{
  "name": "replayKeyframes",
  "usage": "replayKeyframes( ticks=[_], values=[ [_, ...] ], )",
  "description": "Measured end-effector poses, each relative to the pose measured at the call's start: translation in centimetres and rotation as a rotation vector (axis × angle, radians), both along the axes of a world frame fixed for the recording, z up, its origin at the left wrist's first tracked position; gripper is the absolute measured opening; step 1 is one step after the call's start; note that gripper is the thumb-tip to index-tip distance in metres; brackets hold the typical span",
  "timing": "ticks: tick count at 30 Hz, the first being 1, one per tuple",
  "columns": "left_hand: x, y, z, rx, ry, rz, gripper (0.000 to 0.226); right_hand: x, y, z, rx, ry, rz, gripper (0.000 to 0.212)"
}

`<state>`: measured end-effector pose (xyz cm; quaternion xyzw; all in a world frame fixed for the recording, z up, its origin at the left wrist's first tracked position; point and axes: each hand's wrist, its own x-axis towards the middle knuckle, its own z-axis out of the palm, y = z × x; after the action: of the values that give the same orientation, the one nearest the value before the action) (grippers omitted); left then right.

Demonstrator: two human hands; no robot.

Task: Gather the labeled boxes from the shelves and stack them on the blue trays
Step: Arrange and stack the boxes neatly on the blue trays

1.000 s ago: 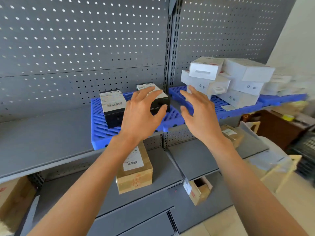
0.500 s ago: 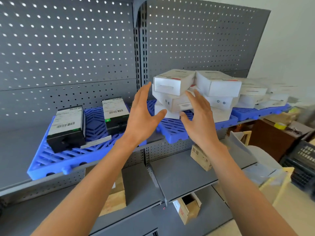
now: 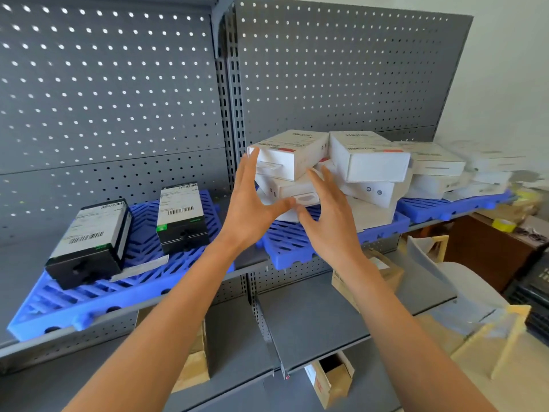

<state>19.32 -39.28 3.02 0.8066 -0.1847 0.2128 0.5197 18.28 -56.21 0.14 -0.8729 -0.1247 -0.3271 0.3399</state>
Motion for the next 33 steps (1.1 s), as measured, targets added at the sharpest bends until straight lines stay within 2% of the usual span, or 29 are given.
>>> replayKeyframes(
  ticks=[6, 12, 17, 20, 33],
  values=[
    [0.4, 0.5, -0.8, -0.050, -0.091, 0.070, 0.083, -0.6, 0.8, 0.4, -0.015, 0.005, -0.028, 0.067],
    [-0.1, 0.6, -1.4, -0.124, -0.135, 0.107, 0.069, -0.7, 1.3, 0.5, -0.012, -0.027, -0.021, 0.066],
    [-0.7, 0.4, -1.4, -0.131, -0.189, 0.122, 0.061, 0.0, 0.5, 1.3, 0.130, -0.015, 0.026, 0.059],
    [-0.9, 0.1, -1.4, -0.156, -0.211, 0.123, 0.054, 0.3, 0.3, 1.8, 0.143, -0.028, 0.060, 0.051],
    [-2.1, -1.3, -2.2, -0.132, -0.357, 0.147, 0.050, 0.6, -0.2, 1.9, 0.201, 0.026, 0.115, 0.050]
  ],
)
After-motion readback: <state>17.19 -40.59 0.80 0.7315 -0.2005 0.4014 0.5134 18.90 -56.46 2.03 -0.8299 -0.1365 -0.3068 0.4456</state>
